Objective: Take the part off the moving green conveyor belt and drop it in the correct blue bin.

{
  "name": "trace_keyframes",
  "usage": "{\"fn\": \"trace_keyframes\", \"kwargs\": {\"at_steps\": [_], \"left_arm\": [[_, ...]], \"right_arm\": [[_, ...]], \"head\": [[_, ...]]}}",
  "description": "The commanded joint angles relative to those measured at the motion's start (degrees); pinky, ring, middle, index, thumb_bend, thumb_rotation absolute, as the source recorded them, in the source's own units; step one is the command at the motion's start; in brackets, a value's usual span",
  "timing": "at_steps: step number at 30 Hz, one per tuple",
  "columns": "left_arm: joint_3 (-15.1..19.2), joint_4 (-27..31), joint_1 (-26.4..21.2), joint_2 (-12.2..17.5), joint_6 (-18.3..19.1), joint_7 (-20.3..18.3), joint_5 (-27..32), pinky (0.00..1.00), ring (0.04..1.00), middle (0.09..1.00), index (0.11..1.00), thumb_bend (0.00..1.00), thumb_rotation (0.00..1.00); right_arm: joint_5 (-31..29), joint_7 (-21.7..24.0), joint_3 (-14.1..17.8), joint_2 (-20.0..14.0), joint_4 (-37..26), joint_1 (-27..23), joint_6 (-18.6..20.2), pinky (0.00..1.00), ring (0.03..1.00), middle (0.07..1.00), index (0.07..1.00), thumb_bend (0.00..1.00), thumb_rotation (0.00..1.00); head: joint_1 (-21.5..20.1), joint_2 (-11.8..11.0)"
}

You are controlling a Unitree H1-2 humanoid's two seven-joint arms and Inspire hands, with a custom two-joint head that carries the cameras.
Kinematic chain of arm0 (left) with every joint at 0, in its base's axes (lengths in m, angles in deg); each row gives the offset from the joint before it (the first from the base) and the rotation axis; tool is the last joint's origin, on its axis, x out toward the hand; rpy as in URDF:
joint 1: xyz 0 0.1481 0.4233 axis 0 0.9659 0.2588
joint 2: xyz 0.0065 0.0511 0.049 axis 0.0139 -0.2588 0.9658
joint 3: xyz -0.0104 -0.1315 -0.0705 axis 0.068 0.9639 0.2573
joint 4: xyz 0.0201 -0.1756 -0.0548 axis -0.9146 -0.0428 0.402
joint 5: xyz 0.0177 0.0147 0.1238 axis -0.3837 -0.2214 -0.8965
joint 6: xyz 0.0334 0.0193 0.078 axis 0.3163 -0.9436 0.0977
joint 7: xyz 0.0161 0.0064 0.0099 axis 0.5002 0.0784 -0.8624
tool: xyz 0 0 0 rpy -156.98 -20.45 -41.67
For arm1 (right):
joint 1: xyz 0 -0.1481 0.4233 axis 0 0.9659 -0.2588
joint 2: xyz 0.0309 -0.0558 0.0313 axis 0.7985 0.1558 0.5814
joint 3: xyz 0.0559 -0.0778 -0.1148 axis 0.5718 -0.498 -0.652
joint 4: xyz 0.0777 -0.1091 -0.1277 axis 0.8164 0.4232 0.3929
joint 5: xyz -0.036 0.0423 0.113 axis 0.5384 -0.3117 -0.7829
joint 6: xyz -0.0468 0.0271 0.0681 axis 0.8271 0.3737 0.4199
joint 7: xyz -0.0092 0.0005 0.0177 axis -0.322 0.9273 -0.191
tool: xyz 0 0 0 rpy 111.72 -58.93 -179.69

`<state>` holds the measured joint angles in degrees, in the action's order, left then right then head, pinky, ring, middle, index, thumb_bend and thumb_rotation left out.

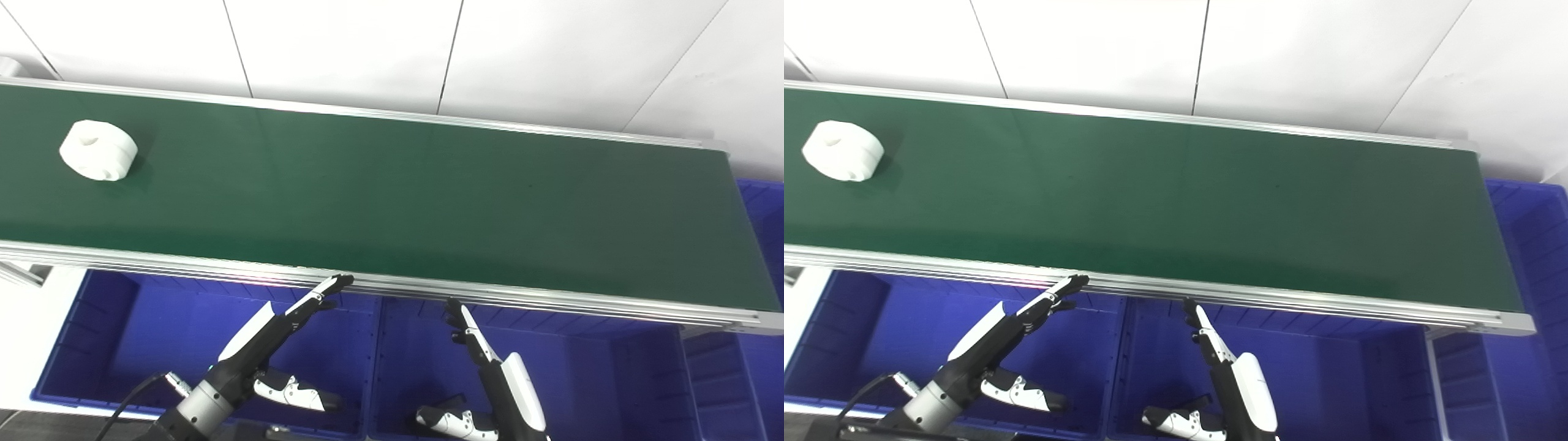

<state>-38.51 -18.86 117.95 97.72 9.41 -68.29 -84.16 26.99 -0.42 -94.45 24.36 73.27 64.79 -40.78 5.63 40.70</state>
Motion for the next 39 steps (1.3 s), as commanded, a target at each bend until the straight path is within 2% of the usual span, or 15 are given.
{"fn": "trace_keyframes", "kwargs": {"at_steps": [1,8,13,21,30,32,37,38,39], "left_arm": [[-0.2,0.5,-0.2,0.1,-2.0,-0.1,0.7,0.92,0.996,1.000,0.968,0.83,0.42],[-0.5,-0.6,-0.2,0.1,-2.0,-1.9,4.7,0.96,1.000,1.000,0.973,0.84,0.41],[-0.1,-1.1,0.4,1.5,-1.5,-5.3,12.0,0.97,1.000,1.000,0.984,0.86,0.41],[2.8,-1.6,2.2,3.5,-1.9,-7.2,11.4,0.96,1.000,1.000,0.979,0.88,0.48],[4.6,-0.3,4.3,1.3,-2.0,-7.6,9.9,0.99,1.000,1.000,0.943,0.87,0.49],[4.6,-0.3,4.1,1.0,-2.0,-7.7,9.9,0.98,1.000,1.000,0.940,0.86,0.48],[5.0,-0.9,3.8,0.4,-1.9,-8.5,11.8,0.94,0.997,1.000,0.953,0.86,0.47],[5.1,-1.1,3.8,0.4,-2.0,-8.7,12.0,0.94,0.998,1.000,0.954,0.87,0.47],[5.2,-1.4,3.6,0.4,-2.0,-8.9,12.3,0.95,0.999,1.000,0.956,0.87,0.46]], "right_arm": [[-0.9,-0.4,0.2,0.0,-0.5,-0.1,-2.6,0.80,0.893,0.941,0.987,0.93,0.74],[0.2,-1.1,0.4,-0.5,-0.4,0.1,-3.3,0.80,0.896,0.938,0.982,0.92,0.73],[-0.6,-0.5,0.2,-0.6,-1.0,0.5,-2.8,0.81,0.899,0.943,0.984,0.93,0.72],[-0.7,-0.8,0.1,-0.1,-1.3,1.5,-2.7,0.80,0.894,0.937,0.990,0.93,0.72],[-5.4,0.1,0.9,-0.5,-1.2,2.4,-2.7,0.78,0.893,0.940,1.000,0.95,0.74],[-6.1,0.3,1.0,-0.5,-1.1,2.4,-2.7,0.78,0.893,0.943,1.000,0.95,0.74],[-6.1,0.3,0.9,-0.1,-0.9,2.3,-2.6,0.78,0.888,0.945,1.000,0.92,0.75],[-6.2,0.2,0.9,0.0,-0.7,2.3,-2.8,0.77,0.884,0.942,0.997,0.91,0.76],[-6.2,0.1,0.9,0.2,-0.5,2.2,-3.0,0.77,0.880,0.939,0.994,0.91,0.76]], "head": [[0.0,0.1],[-0.6,0.0],[-0.6,-0.4],[0.1,-0.7],[2.3,-1.9],[1.7,-2.0],[-4.1,-2.2],[-4.1,-2.2],[-6.1,-2.3]]}}
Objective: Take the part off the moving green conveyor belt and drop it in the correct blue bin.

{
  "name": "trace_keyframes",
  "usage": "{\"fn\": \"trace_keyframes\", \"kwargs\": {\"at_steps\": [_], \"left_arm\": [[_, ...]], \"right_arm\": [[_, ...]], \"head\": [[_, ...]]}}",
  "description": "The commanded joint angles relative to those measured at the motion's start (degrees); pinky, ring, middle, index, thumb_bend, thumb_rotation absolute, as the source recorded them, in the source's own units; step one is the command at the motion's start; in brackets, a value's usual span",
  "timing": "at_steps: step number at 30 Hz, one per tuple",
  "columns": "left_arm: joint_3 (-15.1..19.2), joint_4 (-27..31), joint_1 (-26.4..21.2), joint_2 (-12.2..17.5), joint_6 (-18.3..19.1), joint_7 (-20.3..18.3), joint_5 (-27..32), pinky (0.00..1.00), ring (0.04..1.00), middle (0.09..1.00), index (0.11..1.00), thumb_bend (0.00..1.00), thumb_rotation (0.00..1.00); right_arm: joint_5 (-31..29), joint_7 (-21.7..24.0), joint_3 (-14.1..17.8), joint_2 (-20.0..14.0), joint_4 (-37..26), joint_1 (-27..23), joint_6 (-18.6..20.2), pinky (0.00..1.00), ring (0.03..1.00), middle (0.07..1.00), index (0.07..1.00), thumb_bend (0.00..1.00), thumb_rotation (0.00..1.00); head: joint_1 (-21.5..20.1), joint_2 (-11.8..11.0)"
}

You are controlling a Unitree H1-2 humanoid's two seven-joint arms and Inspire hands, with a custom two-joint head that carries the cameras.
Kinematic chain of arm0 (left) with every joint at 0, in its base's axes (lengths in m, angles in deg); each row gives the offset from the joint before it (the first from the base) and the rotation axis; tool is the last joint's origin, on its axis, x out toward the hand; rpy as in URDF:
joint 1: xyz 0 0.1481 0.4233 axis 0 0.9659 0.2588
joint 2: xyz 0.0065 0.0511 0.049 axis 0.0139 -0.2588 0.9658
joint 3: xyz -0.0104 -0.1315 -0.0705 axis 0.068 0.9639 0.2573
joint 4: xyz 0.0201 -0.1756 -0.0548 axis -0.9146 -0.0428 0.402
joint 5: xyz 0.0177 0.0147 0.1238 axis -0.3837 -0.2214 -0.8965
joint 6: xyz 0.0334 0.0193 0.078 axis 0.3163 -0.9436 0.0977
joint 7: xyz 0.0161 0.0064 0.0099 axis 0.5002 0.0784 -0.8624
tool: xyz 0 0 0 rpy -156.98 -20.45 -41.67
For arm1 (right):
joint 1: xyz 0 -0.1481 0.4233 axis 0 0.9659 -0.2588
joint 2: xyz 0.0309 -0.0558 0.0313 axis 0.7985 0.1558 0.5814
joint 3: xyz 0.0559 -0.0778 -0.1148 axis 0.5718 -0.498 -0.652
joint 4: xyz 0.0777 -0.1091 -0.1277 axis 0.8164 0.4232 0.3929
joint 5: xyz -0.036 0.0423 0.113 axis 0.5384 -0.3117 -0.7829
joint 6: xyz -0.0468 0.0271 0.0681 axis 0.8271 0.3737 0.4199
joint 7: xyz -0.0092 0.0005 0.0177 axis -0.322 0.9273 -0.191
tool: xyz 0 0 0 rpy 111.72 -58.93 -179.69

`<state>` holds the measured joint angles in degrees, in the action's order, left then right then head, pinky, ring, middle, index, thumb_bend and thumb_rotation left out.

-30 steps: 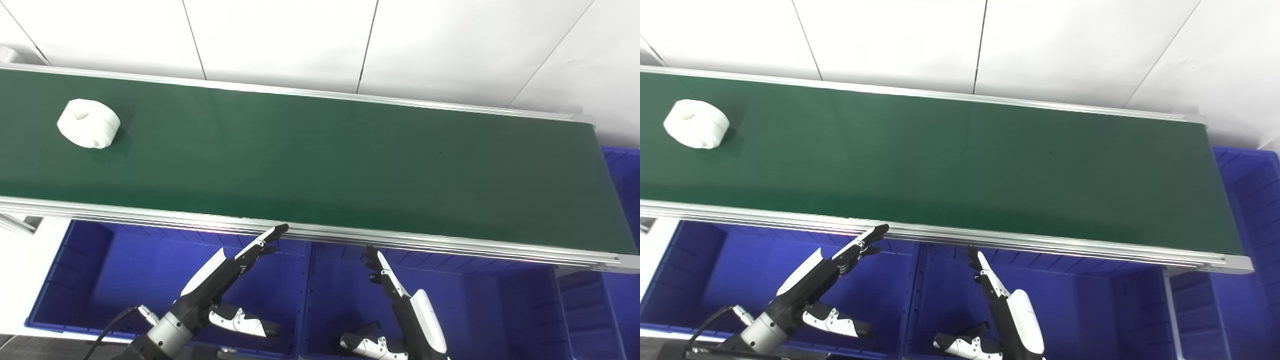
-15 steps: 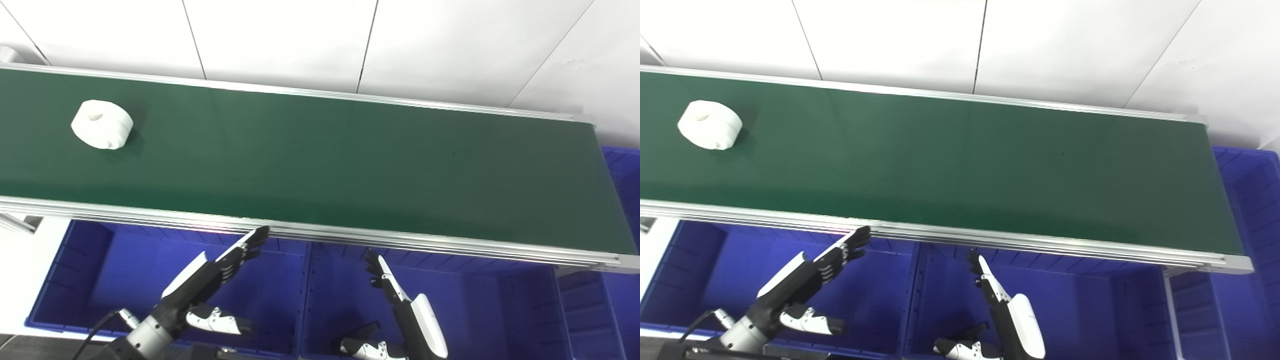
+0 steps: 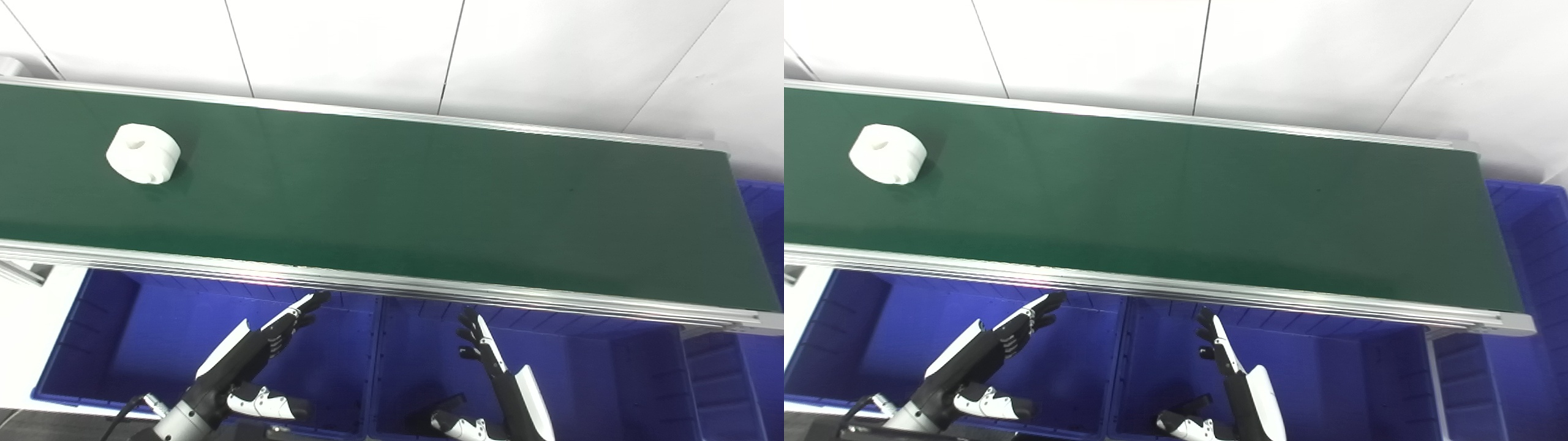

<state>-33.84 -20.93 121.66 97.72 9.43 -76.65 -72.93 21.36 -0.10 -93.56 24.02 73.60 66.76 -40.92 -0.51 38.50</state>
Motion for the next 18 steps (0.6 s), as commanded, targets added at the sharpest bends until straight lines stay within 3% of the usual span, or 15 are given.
{"fn": "trace_keyframes", "kwargs": {"at_steps": [1,4,12,13,18], "left_arm": [[0.8,0.6,-0.2,0.4,-2.0,-0.6,0.9,0.96,1.000,1.000,0.961,0.87,0.45],[1.4,0.1,-0.5,0.3,-2.0,-1.2,0.5,0.99,1.000,1.000,0.973,0.88,0.47],[2.6,-1.4,-1.3,0.0,-2.0,-3.0,1.0,1.00,1.000,1.000,0.975,0.89,0.46],[2.8,-1.8,-1.4,-0.2,-2.0,-3.1,0.6,1.00,1.000,1.000,0.974,0.90,0.46],[3.1,-3.9,-1.8,-2.4,-2.0,-3.1,-1.3,0.99,1.000,0.999,0.937,0.90,0.48]], "right_arm": [[-0.4,-0.4,0.0,0.8,-0.7,0.1,-2.8,0.76,0.872,0.933,0.986,0.89,0.76],[-0.2,-0.8,-0.1,1.7,0.2,-0.3,-3.0,0.77,0.860,0.915,0.970,0.89,0.75],[1.3,-1.7,-0.3,2.5,1.8,-1.3,-3.7,0.77,0.854,0.901,0.962,0.91,0.75],[1.4,-2.0,-0.4,2.5,2.3,-1.4,-3.9,0.77,0.853,0.901,0.962,0.91,0.74],[0.3,-4.3,-1.9,0.3,4.4,-2.4,-4.2,0.75,0.848,0.902,0.966,0.90,0.74]], "head": [[-1.0,-0.2],[-3.3,-0.9],[-4.4,-3.3],[-1.3,-5.5],[8.8,-12.2]]}}
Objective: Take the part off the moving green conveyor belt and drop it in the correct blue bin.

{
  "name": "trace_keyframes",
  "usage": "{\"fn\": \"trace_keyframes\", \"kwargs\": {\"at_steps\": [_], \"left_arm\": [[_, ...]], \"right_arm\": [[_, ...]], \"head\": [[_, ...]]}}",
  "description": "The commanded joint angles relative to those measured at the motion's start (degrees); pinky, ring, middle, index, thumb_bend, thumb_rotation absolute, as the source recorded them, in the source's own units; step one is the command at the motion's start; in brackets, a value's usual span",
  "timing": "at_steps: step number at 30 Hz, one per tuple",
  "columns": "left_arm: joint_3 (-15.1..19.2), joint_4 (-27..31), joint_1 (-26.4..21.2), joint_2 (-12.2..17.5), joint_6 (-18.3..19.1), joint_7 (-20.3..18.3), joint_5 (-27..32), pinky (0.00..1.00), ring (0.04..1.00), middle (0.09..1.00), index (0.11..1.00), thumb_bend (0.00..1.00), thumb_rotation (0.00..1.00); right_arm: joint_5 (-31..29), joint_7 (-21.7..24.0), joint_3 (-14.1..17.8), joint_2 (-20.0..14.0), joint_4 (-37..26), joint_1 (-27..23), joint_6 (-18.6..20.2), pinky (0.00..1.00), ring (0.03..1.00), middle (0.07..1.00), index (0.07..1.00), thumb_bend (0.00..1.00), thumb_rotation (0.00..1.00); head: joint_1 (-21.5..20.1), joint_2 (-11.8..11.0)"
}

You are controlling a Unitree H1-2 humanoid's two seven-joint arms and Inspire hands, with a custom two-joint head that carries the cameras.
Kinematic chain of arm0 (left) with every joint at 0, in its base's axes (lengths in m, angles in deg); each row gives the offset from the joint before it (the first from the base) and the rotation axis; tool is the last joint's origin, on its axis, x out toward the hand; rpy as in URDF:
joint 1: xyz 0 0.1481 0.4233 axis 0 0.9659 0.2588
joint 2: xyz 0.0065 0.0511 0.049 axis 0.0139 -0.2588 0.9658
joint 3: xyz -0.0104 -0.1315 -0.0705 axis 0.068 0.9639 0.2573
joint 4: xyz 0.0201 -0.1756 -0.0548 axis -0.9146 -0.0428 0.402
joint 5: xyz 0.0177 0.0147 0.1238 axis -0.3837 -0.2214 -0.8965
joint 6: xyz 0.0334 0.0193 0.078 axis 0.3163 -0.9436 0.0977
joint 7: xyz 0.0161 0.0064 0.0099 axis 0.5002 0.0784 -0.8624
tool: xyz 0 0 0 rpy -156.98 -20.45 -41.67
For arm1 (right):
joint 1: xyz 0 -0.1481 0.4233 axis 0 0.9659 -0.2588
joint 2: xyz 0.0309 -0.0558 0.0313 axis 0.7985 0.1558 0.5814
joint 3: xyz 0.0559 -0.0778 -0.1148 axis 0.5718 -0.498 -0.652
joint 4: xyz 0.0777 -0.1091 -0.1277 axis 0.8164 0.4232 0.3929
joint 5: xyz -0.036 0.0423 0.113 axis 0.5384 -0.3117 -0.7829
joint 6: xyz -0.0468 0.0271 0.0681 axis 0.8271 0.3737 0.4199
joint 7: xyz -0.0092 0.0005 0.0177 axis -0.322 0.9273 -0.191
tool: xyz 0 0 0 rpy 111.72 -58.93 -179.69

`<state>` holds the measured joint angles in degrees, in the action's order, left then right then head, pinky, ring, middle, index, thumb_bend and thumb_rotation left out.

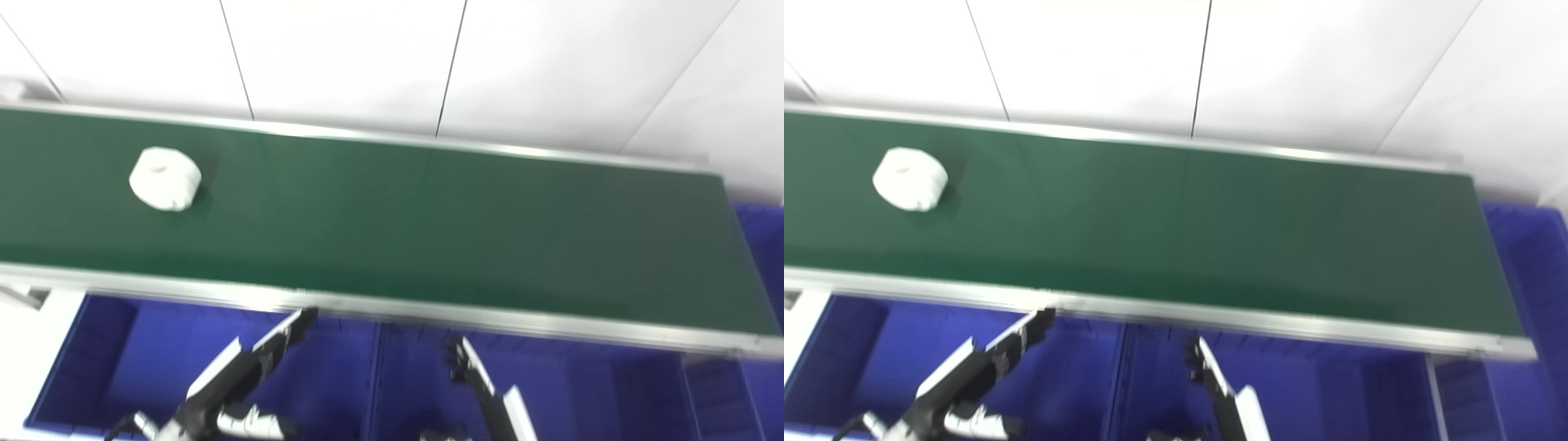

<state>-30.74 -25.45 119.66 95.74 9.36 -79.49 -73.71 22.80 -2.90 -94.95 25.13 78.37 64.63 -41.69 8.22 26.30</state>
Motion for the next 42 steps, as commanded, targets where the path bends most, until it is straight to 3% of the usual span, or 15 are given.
{"fn": "trace_keyframes", "kwargs": {"at_steps": [1,4,8,17,23,26,30,32,35,42], "left_arm": [[-0.1,0.3,0.1,-0.7,-2.0,-0.6,-0.4,0.98,0.996,0.996,0.934,0.90,0.48],[-0.1,-0.3,-0.3,-1.5,-2.0,-0.8,-0.7,0.96,0.975,0.981,0.925,0.88,0.45],[-0.2,-0.7,-0.4,-2.3,-2.0,-0.4,-1.3,0.99,0.981,0.967,0.920,0.88,0.43],[0.1,-1.3,-0.8,-3.0,-2.0,-0.8,-1.4,0.98,0.972,0.958,0.923,0.86,0.44],[1.8,-0.9,-0.5,-4.7,-2.0,-2.6,1.5,0.88,0.921,0.933,0.910,0.87,0.42],[2.9,2.7,1.0,-5.8,-2.0,-4.9,5.7,0.83,0.884,0.920,0.905,0.90,0.43],[5.1,14.2,1.8,-6.6,-2.0,-5.9,7.5,0.76,0.816,0.862,0.858,0.92,0.44],[5.8,19.0,1.5,-5.5,-1.8,-4.6,9.5,0.74,0.798,0.837,0.836,0.95,0.43],[10.2,24.8,-1.8,-3.3,-0.3,-1.3,6.2,0.72,0.805,0.823,0.818,0.95,0.43],[14.9,25.4,-10.2,1.6,6.1,2.5,5.2,0.77,0.855,0.877,0.828,0.90,0.41]], "right_arm": [[-1.6,-1.9,-0.9,-1.3,0.0,-0.4,-3.4,0.75,0.847,0.903,0.967,0.90,0.74],[-2.3,-2.7,-1.6,-2.5,0.5,-0.8,-3.5,0.72,0.849,0.913,0.975,0.90,0.74],[-3.3,-3.4,-2.3,-3.5,1.1,-1.2,-3.4,0.69,0.852,0.916,0.979,0.91,0.74],[-3.5,-6.2,-4.9,-5.3,1.9,-2.3,-3.4,0.72,0.870,0.916,0.992,0.89,0.73],[-3.0,-7.7,-5.8,-5.9,2.3,-3.0,-3.4,0.71,0.854,0.896,0.984,0.89,0.73],[-2.9,-7.6,-5.5,-5.9,1.6,-2.8,-3.5,0.70,0.846,0.887,0.976,0.90,0.72],[-3.2,-7.9,-5.8,-6.5,1.4,-3.1,-3.4,0.69,0.840,0.884,0.964,0.90,0.71],[-3.0,-8.4,-6.0,-6.6,1.6,-3.5,-3.5,0.71,0.845,0.885,0.964,0.89,0.72],[-2.7,-9.8,-6.6,-6.7,1.8,-4.0,-3.5,0.74,0.843,0.877,0.956,0.90,0.73],[-1.6,-14.0,-8.7,-7.4,2.4,-4.7,-3.5,0.72,0.832,0.859,0.949,0.89,0.72]], "head": [[1.6,-1.0],[5.6,-3.6],[7.8,-5.0],[9.2,-5.6],[9.1,-4.6],[9.9,-3.9],[11.7,-3.6],[13.0,-3.8],[14.2,-4.0],[15.2,-4.1]]}}
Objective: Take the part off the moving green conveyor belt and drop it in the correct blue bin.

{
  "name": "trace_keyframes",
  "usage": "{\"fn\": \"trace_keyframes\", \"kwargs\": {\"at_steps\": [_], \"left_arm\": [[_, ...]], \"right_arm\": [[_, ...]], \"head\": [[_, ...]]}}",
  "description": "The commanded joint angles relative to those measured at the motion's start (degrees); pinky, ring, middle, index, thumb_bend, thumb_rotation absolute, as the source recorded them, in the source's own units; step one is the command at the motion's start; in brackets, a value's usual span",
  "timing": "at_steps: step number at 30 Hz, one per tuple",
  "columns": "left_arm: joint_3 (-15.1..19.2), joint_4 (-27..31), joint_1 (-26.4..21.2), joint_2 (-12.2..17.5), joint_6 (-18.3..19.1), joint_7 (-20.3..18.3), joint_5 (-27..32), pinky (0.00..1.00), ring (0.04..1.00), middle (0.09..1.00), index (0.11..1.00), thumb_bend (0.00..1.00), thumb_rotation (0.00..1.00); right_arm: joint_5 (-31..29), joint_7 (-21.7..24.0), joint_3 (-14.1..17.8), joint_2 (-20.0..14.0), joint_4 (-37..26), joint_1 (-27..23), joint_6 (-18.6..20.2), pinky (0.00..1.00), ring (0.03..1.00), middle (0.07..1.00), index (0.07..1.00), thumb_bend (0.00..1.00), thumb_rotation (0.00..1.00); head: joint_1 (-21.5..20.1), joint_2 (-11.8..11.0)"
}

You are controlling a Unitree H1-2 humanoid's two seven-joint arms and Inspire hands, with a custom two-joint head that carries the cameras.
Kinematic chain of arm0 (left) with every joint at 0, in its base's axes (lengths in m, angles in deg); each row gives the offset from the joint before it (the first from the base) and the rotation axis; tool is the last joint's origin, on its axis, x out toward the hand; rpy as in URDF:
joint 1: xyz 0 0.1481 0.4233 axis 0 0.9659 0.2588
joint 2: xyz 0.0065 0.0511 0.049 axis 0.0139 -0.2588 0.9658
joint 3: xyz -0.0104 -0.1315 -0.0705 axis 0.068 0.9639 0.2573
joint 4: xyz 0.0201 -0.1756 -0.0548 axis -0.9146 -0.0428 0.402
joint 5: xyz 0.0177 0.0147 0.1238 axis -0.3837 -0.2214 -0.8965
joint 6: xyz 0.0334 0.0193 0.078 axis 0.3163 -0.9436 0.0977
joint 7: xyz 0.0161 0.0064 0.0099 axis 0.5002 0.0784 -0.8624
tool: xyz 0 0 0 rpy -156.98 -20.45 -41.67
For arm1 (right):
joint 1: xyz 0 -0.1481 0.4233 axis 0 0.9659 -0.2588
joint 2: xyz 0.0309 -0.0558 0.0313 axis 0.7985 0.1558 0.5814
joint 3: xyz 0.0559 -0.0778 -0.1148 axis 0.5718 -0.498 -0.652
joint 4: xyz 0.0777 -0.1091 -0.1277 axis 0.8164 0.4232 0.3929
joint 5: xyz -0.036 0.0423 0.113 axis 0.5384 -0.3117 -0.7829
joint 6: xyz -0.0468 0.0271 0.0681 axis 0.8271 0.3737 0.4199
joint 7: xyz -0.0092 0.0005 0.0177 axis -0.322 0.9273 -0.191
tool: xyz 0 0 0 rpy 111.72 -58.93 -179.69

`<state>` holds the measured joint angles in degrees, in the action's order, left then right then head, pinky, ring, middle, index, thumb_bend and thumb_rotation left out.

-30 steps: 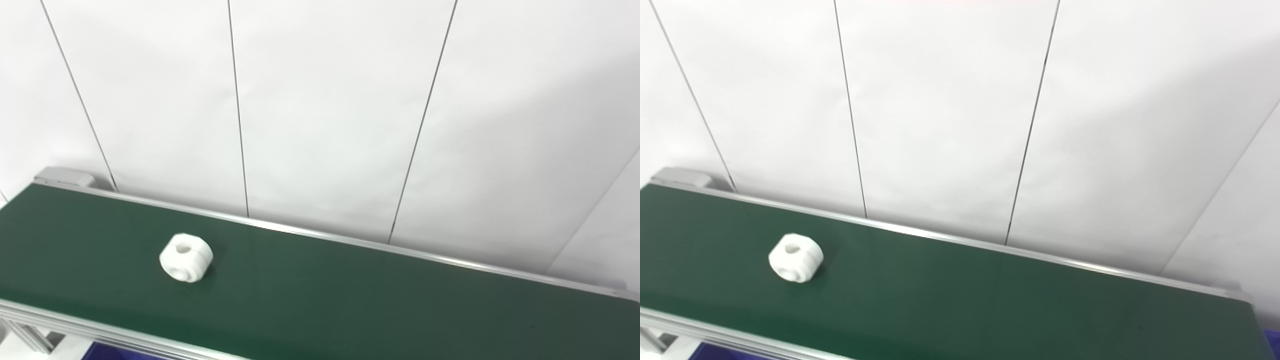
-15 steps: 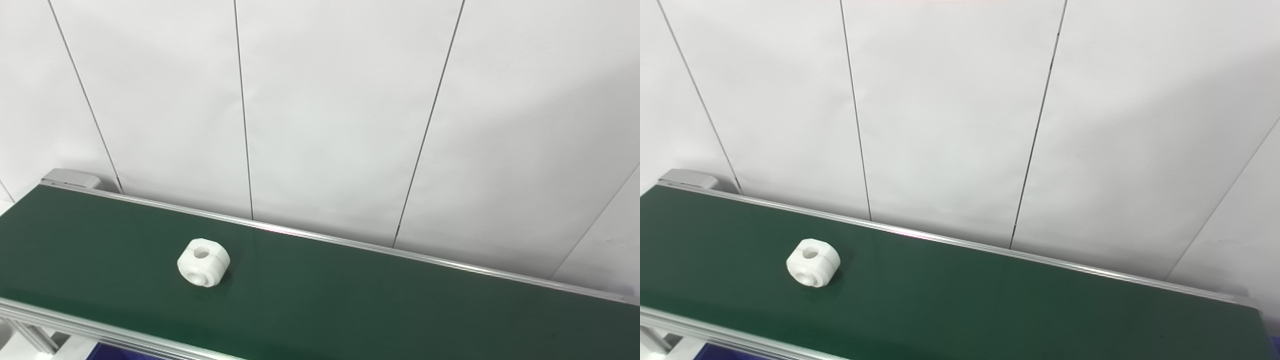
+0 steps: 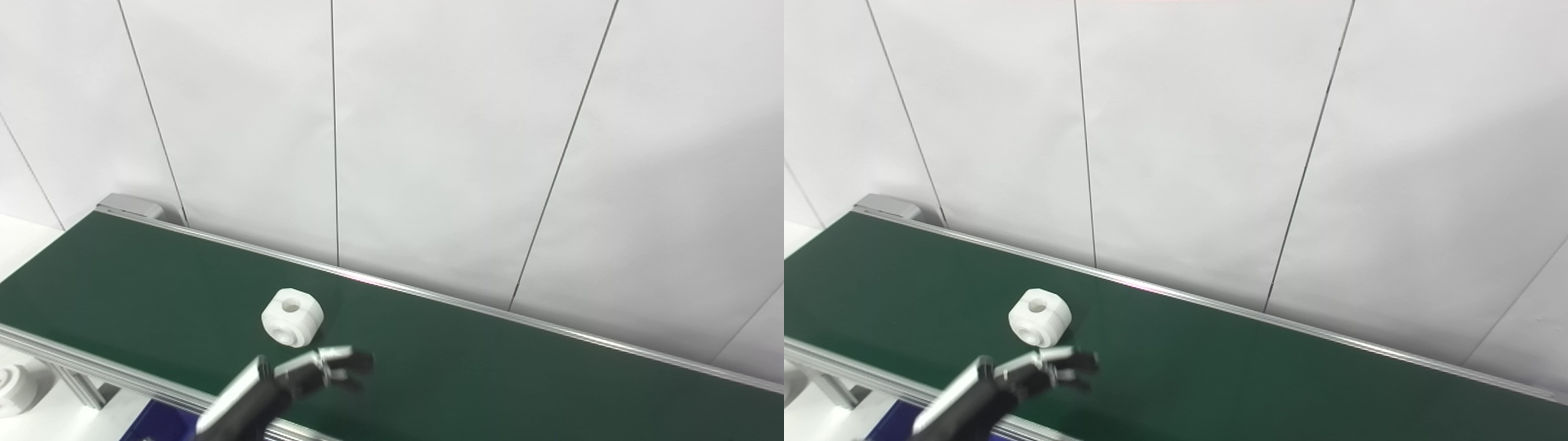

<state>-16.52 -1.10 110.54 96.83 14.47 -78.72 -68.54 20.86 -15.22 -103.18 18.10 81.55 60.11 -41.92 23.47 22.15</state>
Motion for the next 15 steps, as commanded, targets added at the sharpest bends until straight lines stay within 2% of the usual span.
{"fn": "trace_keyframes", "kwargs": {"at_steps": [1,5,9,15], "left_arm": [[1.1,1.1,-2.4,0.8,1.9,2.3,-0.4,0.77,0.857,0.878,0.830,0.91,0.41],[2.2,1.5,-5.7,1.1,4.6,3.8,-4.4,0.79,0.875,0.895,0.859,0.93,0.43],[2.5,1.6,-9.4,2.1,7.7,4.5,-9.1,0.85,0.918,0.923,0.891,0.89,0.43],[3.5,-0.8,-16.1,4.6,12.2,5.9,-21.7,0.86,0.924,0.936,0.919,0.82,0.37]], "right_arm": [[0.3,-2.1,-0.9,-0.5,-0.8,-0.3,-3.2,0.72,0.830,0.857,0.947,0.89,0.72],[0.7,-3.5,-1.9,-0.9,-0.8,-0.6,-3.2,0.72,0.825,0.857,0.946,0.89,0.72],[1.3,-3.9,-2.4,-0.9,-0.7,-1.0,-3.2,0.74,0.820,0.847,0.944,0.90,0.73],[1.2,-4.8,-3.4,-0.8,0.0,-1.8,-3.2,0.72,0.820,0.849,0.940,0.90,0.72]], "head": [[0.1,0.0],[0.6,-0.1],[1.0,-0.2],[0.8,-0.4]]}}
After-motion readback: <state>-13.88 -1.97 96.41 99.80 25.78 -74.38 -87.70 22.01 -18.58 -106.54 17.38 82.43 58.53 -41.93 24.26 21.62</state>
